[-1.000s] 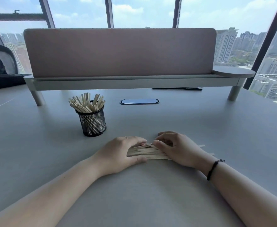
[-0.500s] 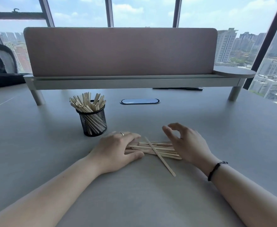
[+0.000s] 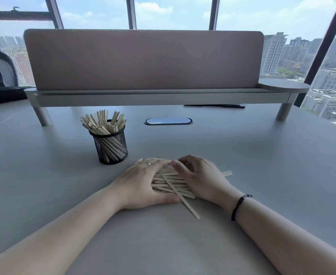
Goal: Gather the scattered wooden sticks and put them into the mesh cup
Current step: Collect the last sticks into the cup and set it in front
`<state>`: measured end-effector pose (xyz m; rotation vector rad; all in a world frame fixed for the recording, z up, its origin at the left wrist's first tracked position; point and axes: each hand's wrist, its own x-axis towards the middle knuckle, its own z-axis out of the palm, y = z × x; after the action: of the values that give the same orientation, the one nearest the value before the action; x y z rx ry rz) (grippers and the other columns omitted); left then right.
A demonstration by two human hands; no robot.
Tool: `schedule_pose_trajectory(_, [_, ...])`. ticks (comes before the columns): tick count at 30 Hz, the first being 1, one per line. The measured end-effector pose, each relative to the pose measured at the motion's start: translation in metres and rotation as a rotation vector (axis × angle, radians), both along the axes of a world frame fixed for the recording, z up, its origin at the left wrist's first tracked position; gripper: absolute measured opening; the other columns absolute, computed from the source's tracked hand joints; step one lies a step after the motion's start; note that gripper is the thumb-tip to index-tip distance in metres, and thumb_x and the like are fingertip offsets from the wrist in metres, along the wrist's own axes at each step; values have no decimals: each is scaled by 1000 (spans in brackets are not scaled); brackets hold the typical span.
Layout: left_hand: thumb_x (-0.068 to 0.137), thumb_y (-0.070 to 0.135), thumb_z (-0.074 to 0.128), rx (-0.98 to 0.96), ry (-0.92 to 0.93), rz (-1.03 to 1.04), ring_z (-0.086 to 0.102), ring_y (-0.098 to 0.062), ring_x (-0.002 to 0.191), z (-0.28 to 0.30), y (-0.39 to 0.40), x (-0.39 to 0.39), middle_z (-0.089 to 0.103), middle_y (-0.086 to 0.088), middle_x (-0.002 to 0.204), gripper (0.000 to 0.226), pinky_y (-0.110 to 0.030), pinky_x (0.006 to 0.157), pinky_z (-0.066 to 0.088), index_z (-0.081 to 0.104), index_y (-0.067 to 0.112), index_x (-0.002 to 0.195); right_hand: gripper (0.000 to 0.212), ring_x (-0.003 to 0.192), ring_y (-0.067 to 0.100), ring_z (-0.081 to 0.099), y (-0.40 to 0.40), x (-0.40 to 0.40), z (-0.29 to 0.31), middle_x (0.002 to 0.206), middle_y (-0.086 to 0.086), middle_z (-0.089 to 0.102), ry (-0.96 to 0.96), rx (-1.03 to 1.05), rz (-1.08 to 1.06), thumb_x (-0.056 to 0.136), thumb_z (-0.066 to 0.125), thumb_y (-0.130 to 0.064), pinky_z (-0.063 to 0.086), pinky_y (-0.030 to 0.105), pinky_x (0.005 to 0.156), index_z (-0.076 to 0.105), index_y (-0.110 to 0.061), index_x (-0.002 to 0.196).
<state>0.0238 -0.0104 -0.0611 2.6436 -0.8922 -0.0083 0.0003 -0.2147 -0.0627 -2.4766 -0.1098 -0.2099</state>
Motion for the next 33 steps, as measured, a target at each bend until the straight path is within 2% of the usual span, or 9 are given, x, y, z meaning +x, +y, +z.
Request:
schedule_pose_trajectory(3, [60, 89, 63, -112, 36, -27, 49, -2, 129, -4, -5, 1, 56, 24, 134, 78, -32, 109, 41, 46, 55, 128, 50, 95, 6, 62, 15, 1, -1, 100, -15, 71, -18, 29, 42, 90, 43, -67, 43, 23, 77, 68, -28, 108])
schedule_pose_trajectory(5, [62, 88, 62, -146, 40, -33, 54, -2, 123, -6, -5, 0, 60, 23, 130, 75, -34, 103, 47, 44, 59, 129, 48, 98, 1, 62, 16, 0, 1, 103, -16, 71, -34, 97, 48, 90, 46, -65, 44, 21, 79, 68, -28, 110])
schedule_pose_trajectory(9, [66, 84, 59, -133, 0, 30, 56, -4, 123, -4, -5, -3, 63, 19, 132, 81, -32, 103, 46, 54, 43, 136, 37, 102, -2, 62, 2, -4, 9, 100, -19, 71, -123, 273, -43, 93, 52, -58, 45, 20, 84, 71, -27, 101])
schedule_pose_trajectory(13, [79, 75, 62, -69, -62, 28, 54, -3, 125, -2, -4, -7, 60, 20, 135, 67, -29, 103, 45, 57, 39, 135, 49, 101, 9, 60, -23, -7, 10, 98, -20, 65, -43, 138, -157, 93, 38, -69, 47, 33, 88, 66, -32, 108])
schedule_pose_trajectory(16, [84, 78, 41, 59, -144, -27, 51, -8, 126, 3, -6, -10, 58, 16, 135, 69, -34, 99, 48, 56, 34, 134, 50, 99, 16, 59, -33, -8, 7, 90, -16, 64, 47, 27, -131, 94, 32, -69, 43, 34, 85, 62, -33, 110])
schedule_pose_trajectory(19, [85, 74, 19, 241, -168, -34, 43, -16, 132, 7, -13, -12, 49, 8, 140, 78, -38, 102, 45, 46, 30, 144, 57, 101, 13, 58, -27, -8, 3, 100, -13, 65, 59, -31, -58, 91, 28, -73, 41, 35, 94, 62, -33, 114])
schedule_pose_trajectory(22, [95, 59, 22, 360, -209, -33, 42, -25, 130, 8, -23, -16, 45, -4, 138, 66, -42, 104, 43, 41, 22, 146, 73, 105, 7, 55, -15, -6, -5, 108, -15, 65, 35, -97, 29, 83, 20, -81, 40, 34, 100, 64, -32, 115])
schedule_pose_trajectory(27, [106, 35, 35, 388, -306, -60, 49, -33, 120, 8, -30, -20, 49, -13, 129, 40, -46, 99, 43, 52, 10, 132, 77, 106, 5, 56, -8, -4, -9, 111, -18, 65, 14, -114, 71, 81, 17, -84, 40, 33, 101, 65, -33, 112])
schedule_pose_trajectory(33, [100, 19, 46, 206, -369, -94, 59, -36, 101, -1, -28, -19, 58, -14, 109, 24, -47, 85, 51, 63, 6, 109, 70, 104, 3, 57, -7, -8, -6, 107, -19, 67, 0, -69, 81, 83, 23, -80, 42, 31, 98, 68, -33, 108])
